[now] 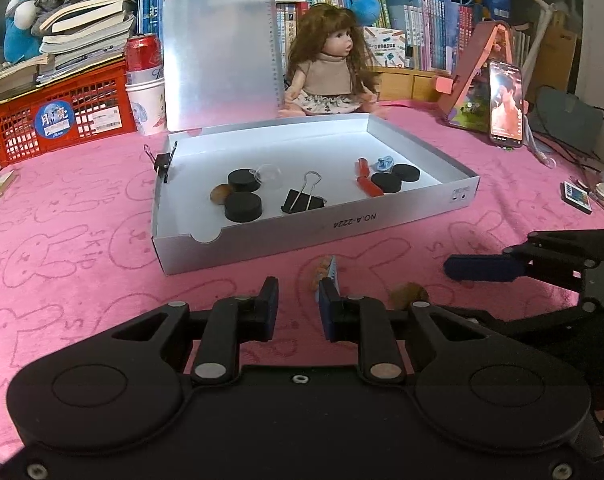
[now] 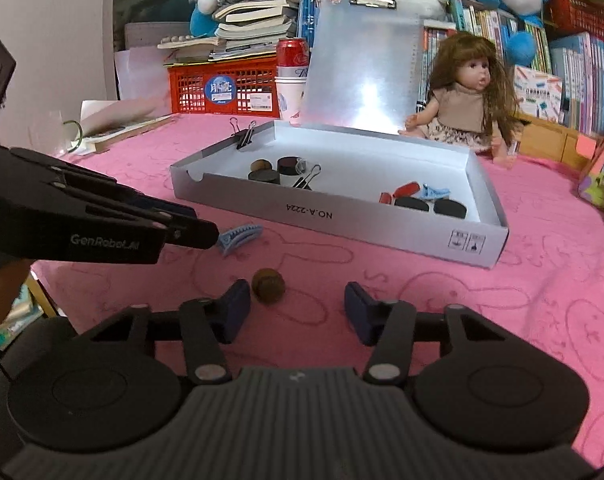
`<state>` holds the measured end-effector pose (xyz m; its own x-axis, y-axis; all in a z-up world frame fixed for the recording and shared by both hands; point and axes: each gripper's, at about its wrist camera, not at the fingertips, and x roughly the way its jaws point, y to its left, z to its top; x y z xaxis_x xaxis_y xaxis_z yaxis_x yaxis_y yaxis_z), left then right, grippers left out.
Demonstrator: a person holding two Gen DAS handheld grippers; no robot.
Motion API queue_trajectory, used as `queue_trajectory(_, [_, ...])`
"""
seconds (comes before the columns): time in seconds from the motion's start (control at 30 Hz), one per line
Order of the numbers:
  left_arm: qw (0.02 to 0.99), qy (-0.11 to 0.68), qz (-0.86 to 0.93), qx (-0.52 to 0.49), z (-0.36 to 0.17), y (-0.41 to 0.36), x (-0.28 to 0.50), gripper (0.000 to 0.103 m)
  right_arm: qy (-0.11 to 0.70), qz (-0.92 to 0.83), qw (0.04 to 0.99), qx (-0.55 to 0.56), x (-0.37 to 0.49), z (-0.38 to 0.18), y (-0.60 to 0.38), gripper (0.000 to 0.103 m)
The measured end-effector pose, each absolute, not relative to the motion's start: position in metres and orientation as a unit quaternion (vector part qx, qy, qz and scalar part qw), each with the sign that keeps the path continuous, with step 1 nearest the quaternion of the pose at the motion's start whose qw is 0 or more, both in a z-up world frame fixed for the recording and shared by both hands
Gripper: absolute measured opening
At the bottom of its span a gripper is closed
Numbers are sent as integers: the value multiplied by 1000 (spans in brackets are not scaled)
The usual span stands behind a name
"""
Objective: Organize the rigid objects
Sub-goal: 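Grasp the blue hair clip with the left gripper while the right gripper grasps the brown nut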
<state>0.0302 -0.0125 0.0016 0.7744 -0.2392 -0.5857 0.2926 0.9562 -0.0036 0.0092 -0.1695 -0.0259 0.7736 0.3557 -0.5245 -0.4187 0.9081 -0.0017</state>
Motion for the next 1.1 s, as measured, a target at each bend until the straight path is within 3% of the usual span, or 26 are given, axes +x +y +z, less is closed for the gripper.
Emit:
queue_trajectory(0.17, [940, 301, -152, 45, 4, -16, 26, 23, 271, 174, 945, -63, 15, -24, -175, 51])
queue_trajectory(0.57, [942, 306, -134, 40, -4, -30, 41, 34, 261, 186, 946, -46, 14, -22, -182, 52])
queue_trajectory(0.67, [940, 313, -133, 29, -7, -29, 46, 29, 257, 192, 946, -47, 13, -22, -178, 52])
queue_trajectory(0.73, [940, 316, -128, 22, -8, -27, 48, 14, 254, 193, 947, -46, 14, -23, -176, 54])
queue_trajectory(1.03, [947, 295, -117, 48, 2, -16, 38, 13, 252, 196, 947, -30, 23, -25, -165, 54])
queue_trajectory(1.1, [947, 295, -114, 50, 3, -14, 36, 15, 254, 193, 947, -30, 24, -26, -162, 46])
